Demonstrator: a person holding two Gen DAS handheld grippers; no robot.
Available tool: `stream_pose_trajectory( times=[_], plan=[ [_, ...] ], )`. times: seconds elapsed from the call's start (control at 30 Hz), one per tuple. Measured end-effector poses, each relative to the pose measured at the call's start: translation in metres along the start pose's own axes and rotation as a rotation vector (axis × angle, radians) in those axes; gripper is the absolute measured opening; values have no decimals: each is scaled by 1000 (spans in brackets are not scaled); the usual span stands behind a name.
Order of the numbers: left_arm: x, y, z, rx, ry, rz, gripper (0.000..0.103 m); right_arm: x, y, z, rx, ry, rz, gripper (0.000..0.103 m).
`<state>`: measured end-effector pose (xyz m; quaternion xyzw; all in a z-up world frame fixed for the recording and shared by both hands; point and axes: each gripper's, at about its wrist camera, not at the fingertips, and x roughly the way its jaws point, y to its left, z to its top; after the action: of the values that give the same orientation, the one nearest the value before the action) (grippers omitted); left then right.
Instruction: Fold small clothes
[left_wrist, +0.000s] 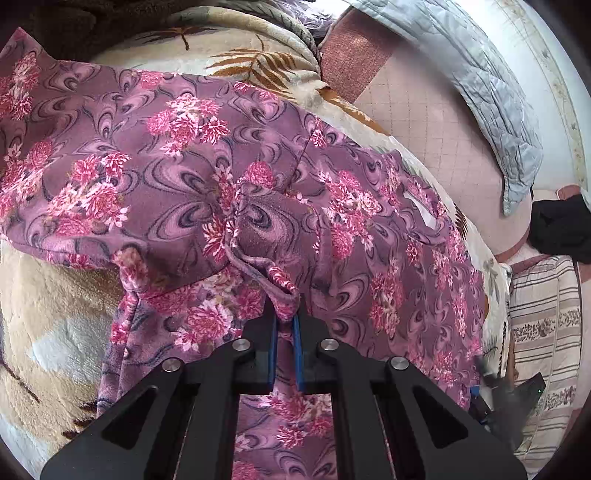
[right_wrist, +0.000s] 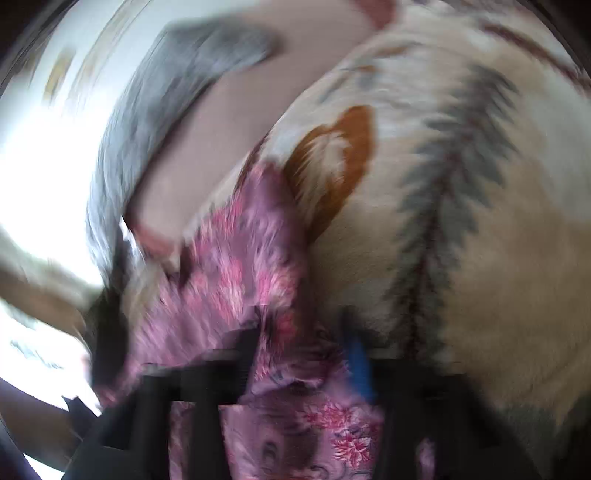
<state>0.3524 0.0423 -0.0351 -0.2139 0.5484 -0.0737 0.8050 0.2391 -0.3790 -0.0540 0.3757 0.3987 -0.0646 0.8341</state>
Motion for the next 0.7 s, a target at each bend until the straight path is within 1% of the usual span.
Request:
stream_pose_trajectory(
  times=[0.03, 0.07, 0.1, 0.13, 0.17, 0.2, 0.23, 0.27, 0.3, 0.33, 0.37, 0.4, 0.43, 0.5, 0.53, 0.57, 0.63, 0.67, 0.7],
  plan=[
    [-1, -1, 1, -3, 0, -6, 5, -4, 5, 0, -23, -28, -15, 9],
    [-1, -1, 1, 1, -2, -4, 5, -13, 6, 1, -15, -79, -15, 9],
    [1, -4, 2, 10, 4, 4, 6, -17, 6, 3, -17, -97, -42, 9],
    [6, -6, 2, 20, 19, 13, 9, -18, 4, 4, -22, -110, -83, 9],
    [12, -9, 1, 31, 38, 27, 11, -15, 0, 5, -25, -106, -130, 9],
    [14, -8, -3, 50, 50, 45, 11, -4, -7, 4, -17, -60, -163, 9],
    [12, -9, -6, 66, 43, 46, 11, -2, -12, 3, -2, -48, -153, 8],
    [8, -9, -9, 88, 37, 48, 11, -7, -13, 3, 23, -68, -143, 11],
    [-1, -6, -11, 97, 28, 52, 11, -16, -10, 4, 42, -97, -157, 17],
    [-11, -3, -11, 82, 6, 42, 11, -27, -2, 5, 29, -158, -194, 19],
    [-20, 1, -12, 61, -25, 22, 11, -35, 3, 5, 4, -198, -192, 20],
    [-31, 3, -12, 41, -65, -8, 11, -43, 12, 3, -37, -241, -159, 21],
    [-35, 2, -11, 43, -77, -18, 11, -46, 21, 2, -65, -250, -109, 25],
    [-32, -5, -6, 68, -79, -18, 14, -44, 27, -4, -86, -229, -17, 29],
    [-26, -9, -5, 79, -75, -7, 18, -37, 31, -5, -93, -207, 9, 31],
    [-18, -13, -4, 90, -65, 14, 21, -29, 33, -6, -97, -175, 13, 31],
    [10, -18, -7, 126, -5, 87, 24, 4, 31, -12, -107, -29, -82, 32],
    [18, -20, -9, 158, -21, 111, 24, 13, 29, -14, -109, 6, -106, 25],
    [14, -24, -11, 188, -50, 122, 24, 8, 31, -16, -116, -40, -121, 23]
  ],
)
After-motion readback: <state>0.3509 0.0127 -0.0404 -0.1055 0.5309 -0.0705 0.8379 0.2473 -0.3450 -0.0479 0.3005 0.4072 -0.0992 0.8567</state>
